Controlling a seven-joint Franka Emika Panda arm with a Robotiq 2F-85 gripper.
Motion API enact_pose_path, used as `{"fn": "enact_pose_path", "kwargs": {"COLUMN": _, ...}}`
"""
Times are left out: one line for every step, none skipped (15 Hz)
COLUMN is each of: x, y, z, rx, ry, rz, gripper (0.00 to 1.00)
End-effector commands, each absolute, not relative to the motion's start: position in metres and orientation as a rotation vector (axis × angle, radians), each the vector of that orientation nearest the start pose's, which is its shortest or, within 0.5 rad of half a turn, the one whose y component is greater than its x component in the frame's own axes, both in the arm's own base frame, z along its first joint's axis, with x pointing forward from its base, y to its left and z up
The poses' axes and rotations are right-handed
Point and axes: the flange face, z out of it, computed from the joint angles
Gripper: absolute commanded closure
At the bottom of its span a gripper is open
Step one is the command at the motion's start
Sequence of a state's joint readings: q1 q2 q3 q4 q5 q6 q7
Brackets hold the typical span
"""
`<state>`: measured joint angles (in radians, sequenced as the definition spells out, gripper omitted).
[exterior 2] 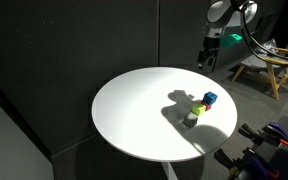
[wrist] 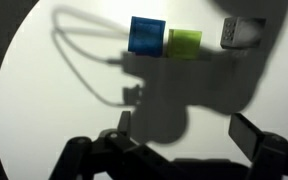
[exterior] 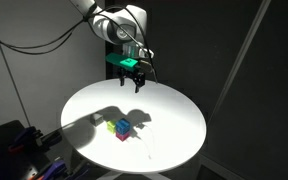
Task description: Put the blue block on top of the grey block
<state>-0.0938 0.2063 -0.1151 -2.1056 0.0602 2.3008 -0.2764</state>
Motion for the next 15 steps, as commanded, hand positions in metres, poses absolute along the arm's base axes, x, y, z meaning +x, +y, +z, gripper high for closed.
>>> {"fn": "enact_pose_path", "kwargs": {"x": 0.545, "y": -0.123, "z": 0.317, "rx": -3.133, "ry": 0.016, "rz": 0.022, "gripper": 0.0}}
{"fn": "enact_pose_path", "kwargs": {"x": 0.541, "y": -0.125, "z": 0.313, "rx": -3.133, "ry": 0.033, "rz": 0.035, "gripper": 0.0}}
{"fn": "enact_pose_path", "kwargs": {"x": 0.538, "y": -0.127, "z": 0.309, "rx": -3.131, "ry": 0.045, "rz": 0.05, "gripper": 0.0}}
{"fn": "enact_pose_path", "kwargs": {"x": 0.534, "y": -0.129, "z": 0.305, "rx": -3.133, "ry": 0.057, "rz": 0.06, "gripper": 0.0}}
{"fn": "enact_pose_path", "kwargs": {"x": 0.53, "y": -0.131, "z": 0.301, "rx": -3.134, "ry": 0.067, "rz": 0.072, "gripper": 0.0}}
{"fn": "enact_pose_path", "kwargs": {"x": 0.526, "y": -0.133, "z": 0.297, "rx": -3.134, "ry": 0.084, "rz": 0.079, "gripper": 0.0}}
{"fn": "enact_pose_path", "kwargs": {"x": 0.523, "y": -0.135, "z": 0.293, "rx": -3.136, "ry": 0.101, "rz": 0.082, "gripper": 0.0}}
{"fn": "enact_pose_path", "kwargs": {"x": 0.519, "y": -0.137, "z": 0.289, "rx": -3.139, "ry": 0.121, "rz": 0.072, "gripper": 0.0}}
{"fn": "enact_pose_path", "kwargs": {"x": 0.516, "y": -0.139, "z": 0.285, "rx": -3.142, "ry": 0.138, "rz": 0.063, "gripper": 0.0}}
{"fn": "enact_pose_path", "kwargs": {"x": 0.514, "y": -0.141, "z": 0.28, "rx": -3.15, "ry": 0.154, "rz": 0.046, "gripper": 0.0}}
{"fn": "enact_pose_path", "kwargs": {"x": 0.511, "y": -0.142, "z": 0.276, "rx": -3.156, "ry": 0.16, "rz": 0.034, "gripper": 0.0}}
{"fn": "enact_pose_path", "kwargs": {"x": 0.508, "y": -0.144, "z": 0.271, "rx": -3.161, "ry": 0.168, "rz": 0.023, "gripper": 0.0}}
{"fn": "enact_pose_path", "kwargs": {"x": 0.505, "y": -0.145, "z": 0.267, "rx": -3.167, "ry": 0.17, "rz": 0.008, "gripper": 0.0}}
{"fn": "enact_pose_path", "kwargs": {"x": 0.503, "y": -0.146, "z": 0.263, "rx": -3.169, "ry": 0.172, "rz": -0.001, "gripper": 0.0}}
{"fn": "enact_pose_path", "kwargs": {"x": 0.5, "y": -0.147, "z": 0.259, "rx": -3.169, "ry": 0.171, "rz": -0.007, "gripper": 0.0}}
